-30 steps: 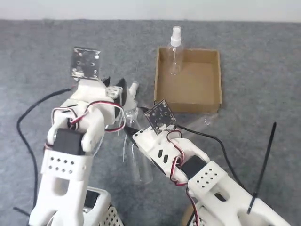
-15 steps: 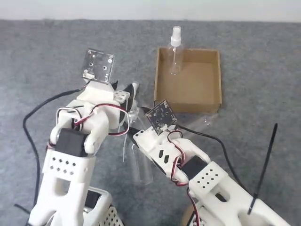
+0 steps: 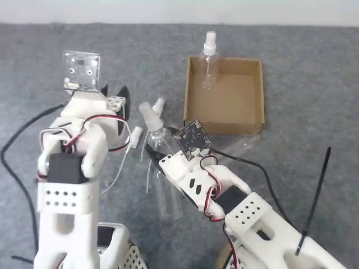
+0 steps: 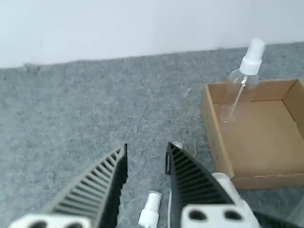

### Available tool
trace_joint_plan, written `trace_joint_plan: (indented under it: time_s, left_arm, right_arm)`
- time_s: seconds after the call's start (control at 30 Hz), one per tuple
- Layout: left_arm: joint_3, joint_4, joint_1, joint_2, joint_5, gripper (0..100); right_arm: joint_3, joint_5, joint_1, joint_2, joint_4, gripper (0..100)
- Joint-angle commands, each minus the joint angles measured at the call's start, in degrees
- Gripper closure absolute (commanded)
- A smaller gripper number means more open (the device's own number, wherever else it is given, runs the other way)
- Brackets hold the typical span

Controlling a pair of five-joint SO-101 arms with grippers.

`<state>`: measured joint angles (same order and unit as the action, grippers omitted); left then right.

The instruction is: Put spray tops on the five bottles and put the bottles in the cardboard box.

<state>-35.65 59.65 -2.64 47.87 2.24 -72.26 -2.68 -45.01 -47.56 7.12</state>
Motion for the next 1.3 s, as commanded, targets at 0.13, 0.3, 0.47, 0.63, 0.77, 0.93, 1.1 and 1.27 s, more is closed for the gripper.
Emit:
trace_joint_plan:
  time_s: [0.13,0.3,0.47,0.63,0.77,0.93,1.1,1.27]
  left_arm:
    - [-3.65,-1.49,7.82,0.18,-0.7,88]
    - [-3.47,0.53,9.58,0.18,-0.7,88]
    - [-3.21,1.76,9.14,0.26,-0.79,88]
    - [1.45,3.6,9.05,0.26,-0.44,88]
    - [8.22,6.42,9.05,0.26,0.53,88]
    - [11.3,5.89,8.09,-0.53,2.2,85]
    - [5.41,1.58,8.18,-0.53,2.9,83]
    - [2.15,-0.53,10.29,-0.44,2.9,83]
  right_arm:
    - [0.44,-0.26,0.31,-2.42,-1.1,99.3]
    - [0.44,-0.26,0.31,-2.42,-1.1,99.3]
    - [0.44,-0.26,0.31,-2.42,-1.1,99.3]
    - [0.35,-0.26,0.31,-2.42,-1.1,99.3]
    - [0.35,-0.26,0.31,-2.42,-1.01,99.3]
    - [0.35,-0.26,0.31,-2.42,-1.01,99.3]
    - [0.35,-0.26,0.31,-2.42,-1.01,99.3]
    - [0.35,-0.26,0.31,-2.42,-1.01,99.3]
